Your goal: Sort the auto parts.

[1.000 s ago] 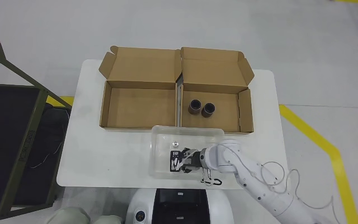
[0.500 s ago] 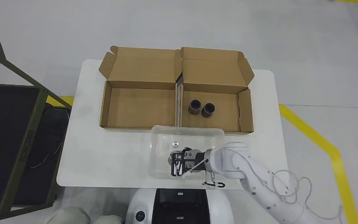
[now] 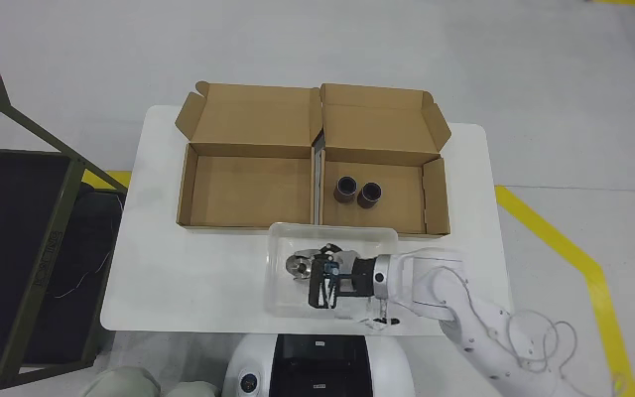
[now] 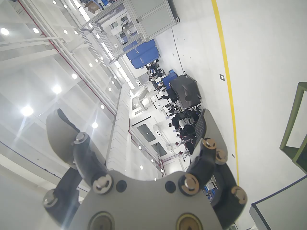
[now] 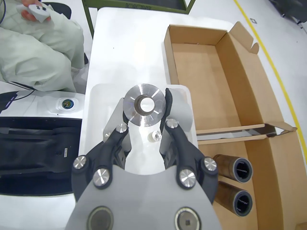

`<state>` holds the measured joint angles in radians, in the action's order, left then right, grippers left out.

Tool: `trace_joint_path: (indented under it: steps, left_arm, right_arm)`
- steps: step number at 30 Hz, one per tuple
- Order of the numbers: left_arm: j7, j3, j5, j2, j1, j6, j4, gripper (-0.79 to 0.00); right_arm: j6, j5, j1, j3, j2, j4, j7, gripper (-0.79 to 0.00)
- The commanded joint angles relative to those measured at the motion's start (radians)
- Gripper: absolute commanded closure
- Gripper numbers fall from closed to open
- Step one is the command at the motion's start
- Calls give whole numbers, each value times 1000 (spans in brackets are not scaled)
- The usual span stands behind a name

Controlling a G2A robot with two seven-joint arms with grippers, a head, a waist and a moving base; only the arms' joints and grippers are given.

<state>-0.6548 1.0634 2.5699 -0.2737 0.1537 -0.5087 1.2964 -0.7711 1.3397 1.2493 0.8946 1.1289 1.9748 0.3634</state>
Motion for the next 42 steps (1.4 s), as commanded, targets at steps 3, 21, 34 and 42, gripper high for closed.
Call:
trace_joint_path:
  steps: [3,21,34,42]
  left_arm:
    - [0,0,0,0,0,0,0,-785]
    - [0,0,0,0,0,0,0,-785]
    - [0,0,0,0,0,0,0,-785]
    - [0,0,0,0,0,0,0,-785]
  right_arm:
    - [1,5,10,28,-5,43,-55,0]
    - [68,77,103,179,-29,242,-315,0]
    - [106,126,179,254,-42,302,-450,0]
    - [101,131,195,266,-45,303,-482,0]
